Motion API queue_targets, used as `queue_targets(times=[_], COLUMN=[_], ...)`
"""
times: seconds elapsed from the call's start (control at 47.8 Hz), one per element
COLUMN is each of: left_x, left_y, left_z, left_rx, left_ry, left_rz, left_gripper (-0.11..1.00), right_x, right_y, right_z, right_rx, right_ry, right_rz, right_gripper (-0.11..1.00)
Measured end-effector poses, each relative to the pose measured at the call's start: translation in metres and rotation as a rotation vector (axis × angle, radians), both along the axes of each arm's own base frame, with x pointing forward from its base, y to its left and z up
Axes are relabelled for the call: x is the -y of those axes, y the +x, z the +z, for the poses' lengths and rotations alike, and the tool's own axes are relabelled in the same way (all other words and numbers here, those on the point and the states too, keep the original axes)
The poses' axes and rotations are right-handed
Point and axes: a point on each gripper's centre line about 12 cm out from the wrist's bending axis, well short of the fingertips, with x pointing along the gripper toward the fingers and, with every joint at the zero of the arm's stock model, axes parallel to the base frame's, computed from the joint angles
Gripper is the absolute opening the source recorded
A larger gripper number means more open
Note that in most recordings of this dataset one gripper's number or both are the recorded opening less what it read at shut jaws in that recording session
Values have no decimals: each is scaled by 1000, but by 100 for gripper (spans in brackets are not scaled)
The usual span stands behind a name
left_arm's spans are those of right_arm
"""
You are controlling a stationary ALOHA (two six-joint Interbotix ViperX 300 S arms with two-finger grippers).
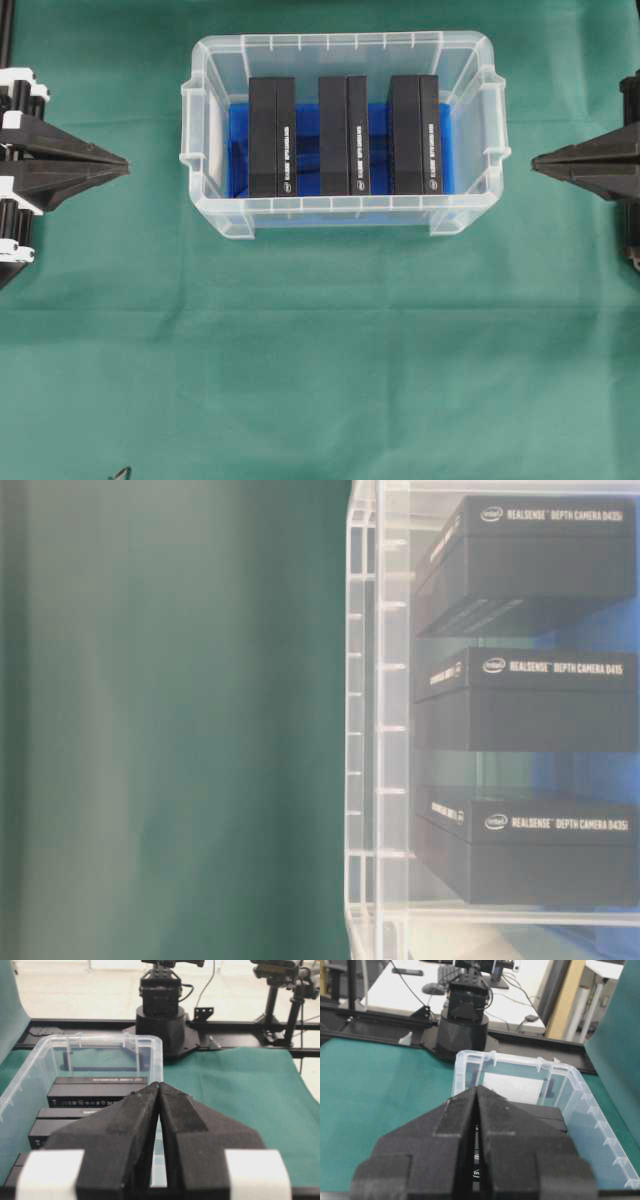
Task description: Take the box out of the case with the right arm.
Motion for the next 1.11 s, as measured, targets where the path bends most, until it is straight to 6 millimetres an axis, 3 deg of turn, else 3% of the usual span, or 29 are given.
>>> queue_targets(times=[0.251, 0.377, 0.858, 0.962, 1.109], left_x=[1, 1, -1, -1, -1], left_y=[1, 2, 0, -2, 0], left_z=[0, 9, 117, 127, 125], left_rx=[-38, -32, -61, -92, -141], left_ry=[26, 21, 27, 25, 20], left_rz=[-5, -4, 7, 9, 10], left_gripper=[0, 0, 0, 0, 0], right_x=[0, 0, 1, 1, 0], right_y=[8, 12, 15, 16, 18], right_z=[3, 16, 119, 126, 123], right_rx=[-61, -72, -76, -110, -156], right_ry=[22, 34, 84, 86, 94], right_rz=[-1, -1, 1, -1, -1], right_gripper=[0, 0, 0, 0, 0])
